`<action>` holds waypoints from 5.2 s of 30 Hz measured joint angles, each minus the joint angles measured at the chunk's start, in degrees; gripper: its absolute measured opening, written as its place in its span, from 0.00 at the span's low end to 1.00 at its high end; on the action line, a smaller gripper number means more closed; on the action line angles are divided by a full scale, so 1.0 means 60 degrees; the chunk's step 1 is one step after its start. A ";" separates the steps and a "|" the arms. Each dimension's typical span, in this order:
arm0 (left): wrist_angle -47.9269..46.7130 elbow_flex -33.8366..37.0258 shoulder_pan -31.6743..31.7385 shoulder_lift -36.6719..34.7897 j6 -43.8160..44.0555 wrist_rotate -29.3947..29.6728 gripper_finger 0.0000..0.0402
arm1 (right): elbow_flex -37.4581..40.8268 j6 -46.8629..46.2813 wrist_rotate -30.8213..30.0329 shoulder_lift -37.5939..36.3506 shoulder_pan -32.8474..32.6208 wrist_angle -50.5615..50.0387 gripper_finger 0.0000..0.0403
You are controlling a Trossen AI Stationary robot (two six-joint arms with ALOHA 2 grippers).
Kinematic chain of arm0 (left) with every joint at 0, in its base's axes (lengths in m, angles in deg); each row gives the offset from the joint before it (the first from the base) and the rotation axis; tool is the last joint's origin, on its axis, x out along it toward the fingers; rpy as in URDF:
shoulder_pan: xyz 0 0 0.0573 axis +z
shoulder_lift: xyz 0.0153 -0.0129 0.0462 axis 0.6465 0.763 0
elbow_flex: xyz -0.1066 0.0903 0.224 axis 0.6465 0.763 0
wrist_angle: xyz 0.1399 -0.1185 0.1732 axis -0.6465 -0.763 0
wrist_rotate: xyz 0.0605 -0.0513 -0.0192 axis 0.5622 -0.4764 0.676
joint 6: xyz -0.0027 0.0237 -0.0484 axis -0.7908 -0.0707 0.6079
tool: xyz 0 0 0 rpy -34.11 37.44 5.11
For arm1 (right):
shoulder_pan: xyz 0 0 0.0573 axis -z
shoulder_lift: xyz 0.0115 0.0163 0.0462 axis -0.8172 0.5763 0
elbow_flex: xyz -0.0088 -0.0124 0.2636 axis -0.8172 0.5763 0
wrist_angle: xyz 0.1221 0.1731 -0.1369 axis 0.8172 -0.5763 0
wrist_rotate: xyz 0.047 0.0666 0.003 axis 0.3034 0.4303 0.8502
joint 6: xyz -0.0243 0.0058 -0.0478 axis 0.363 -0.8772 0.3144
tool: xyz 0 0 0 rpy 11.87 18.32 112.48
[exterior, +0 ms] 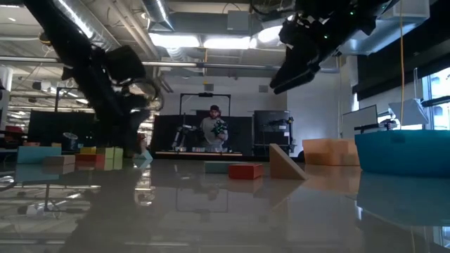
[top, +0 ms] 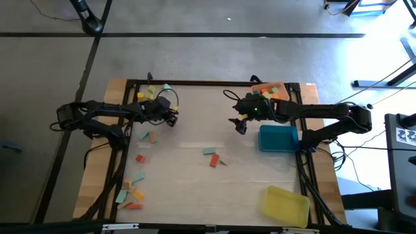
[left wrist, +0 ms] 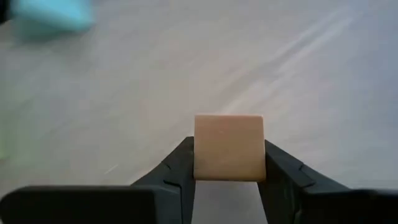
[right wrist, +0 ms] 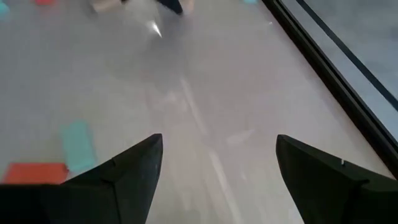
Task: Sort blocks by size
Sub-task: Put the brown cube block into the orange bin, then put the green cube block into the orange bin
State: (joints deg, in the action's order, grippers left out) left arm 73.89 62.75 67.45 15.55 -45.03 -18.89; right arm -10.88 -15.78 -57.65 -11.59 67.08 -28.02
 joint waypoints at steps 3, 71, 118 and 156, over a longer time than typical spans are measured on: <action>0.0837 -0.0165 -0.0697 -0.0438 0.0007 -0.0930 0.28 | -0.0004 0.0194 0.0760 0.0209 -0.0036 0.0841 0.76; 0.9167 -0.0425 -0.4173 -0.0246 0.1069 -0.1773 0.45 | -0.0900 0.8812 -0.1800 0.4132 -0.2484 1.0672 0.32; 0.2270 -0.0418 -0.4120 -0.2802 -0.0705 -0.1230 0.46 | -0.0900 0.0026 -0.1584 0.1398 0.5107 -0.3631 0.33; 0.2644 -0.0564 -0.3433 -0.2787 -0.2283 -0.1234 0.56 | 0.1068 0.0754 -0.0264 0.0459 -0.1164 0.2003 0.67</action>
State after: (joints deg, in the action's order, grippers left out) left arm 89.76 59.37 46.86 -1.17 -58.72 -26.30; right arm -4.48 -11.25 -59.23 -8.84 60.09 -16.00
